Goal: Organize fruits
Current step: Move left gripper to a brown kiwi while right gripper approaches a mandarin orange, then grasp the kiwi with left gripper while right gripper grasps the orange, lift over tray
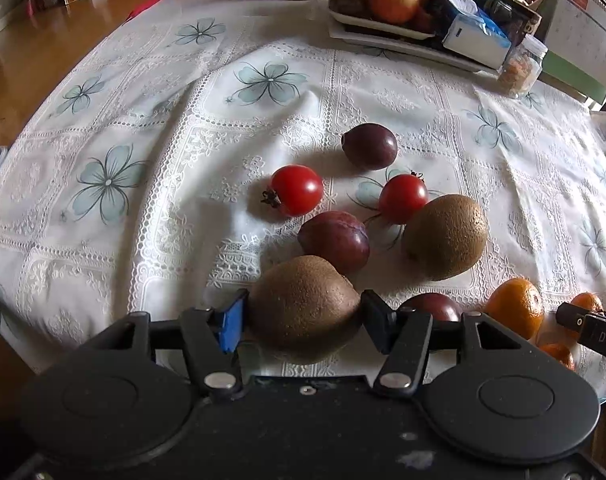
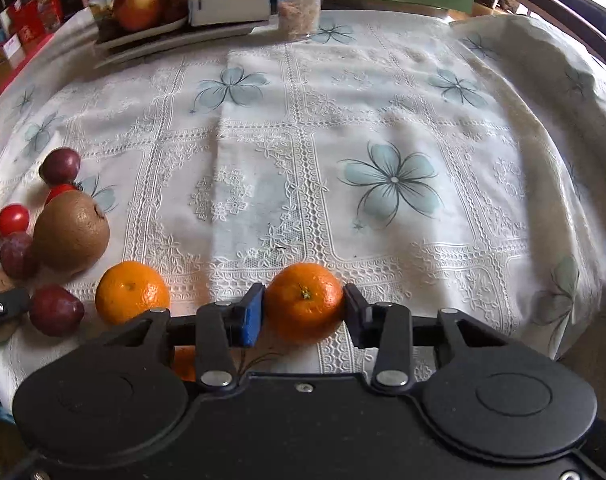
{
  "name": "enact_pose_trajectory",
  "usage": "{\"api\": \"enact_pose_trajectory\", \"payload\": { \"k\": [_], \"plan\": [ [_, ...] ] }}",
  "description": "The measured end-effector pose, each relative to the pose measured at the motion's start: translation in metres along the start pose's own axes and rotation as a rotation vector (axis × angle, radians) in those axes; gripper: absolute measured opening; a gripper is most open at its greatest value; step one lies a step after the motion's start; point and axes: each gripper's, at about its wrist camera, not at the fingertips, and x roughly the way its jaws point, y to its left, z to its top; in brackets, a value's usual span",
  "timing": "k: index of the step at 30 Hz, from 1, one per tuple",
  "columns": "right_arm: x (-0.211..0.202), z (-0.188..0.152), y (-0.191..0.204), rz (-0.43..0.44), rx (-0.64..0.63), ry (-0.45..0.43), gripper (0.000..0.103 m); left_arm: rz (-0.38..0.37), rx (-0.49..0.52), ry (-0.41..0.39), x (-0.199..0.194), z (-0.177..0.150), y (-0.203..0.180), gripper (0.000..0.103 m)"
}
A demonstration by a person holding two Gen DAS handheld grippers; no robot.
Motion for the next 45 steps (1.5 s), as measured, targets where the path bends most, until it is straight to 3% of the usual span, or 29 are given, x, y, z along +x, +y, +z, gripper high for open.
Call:
{"api": "enact_pose_trajectory", "payload": {
  "k": [4,15,22,26,33,45],
  "plan": [
    [-0.001,0.003,-0.004,0.003,0.023,0.005,0.05,0.005,-0.002,-0.018,-0.003,0.001,-0.001,0.061],
    [-0.027,0.014,-0.01,0.031,0.096,-0.085,0.05,-0.004,-0.027,-0.091,-0.032,0.007,0.0,0.061],
    [-0.048,0.008,-0.019,0.049,0.139,-0.122,0.05,-0.005,-0.014,-0.133,-0.063,-0.007,0.0,0.061],
    [-0.066,-0.001,-0.026,0.044,0.157,-0.155,0.05,0.0,-0.015,-0.171,-0.084,-0.026,0.001,0.061],
    [-0.096,-0.034,-0.039,0.052,0.23,-0.172,0.05,-0.044,-0.073,-0.17,-0.115,-0.079,0.012,0.061],
    [-0.148,-0.106,-0.031,0.077,0.198,-0.208,0.05,-0.046,-0.077,-0.149,-0.137,-0.142,0.01,0.061]
  ]
}}
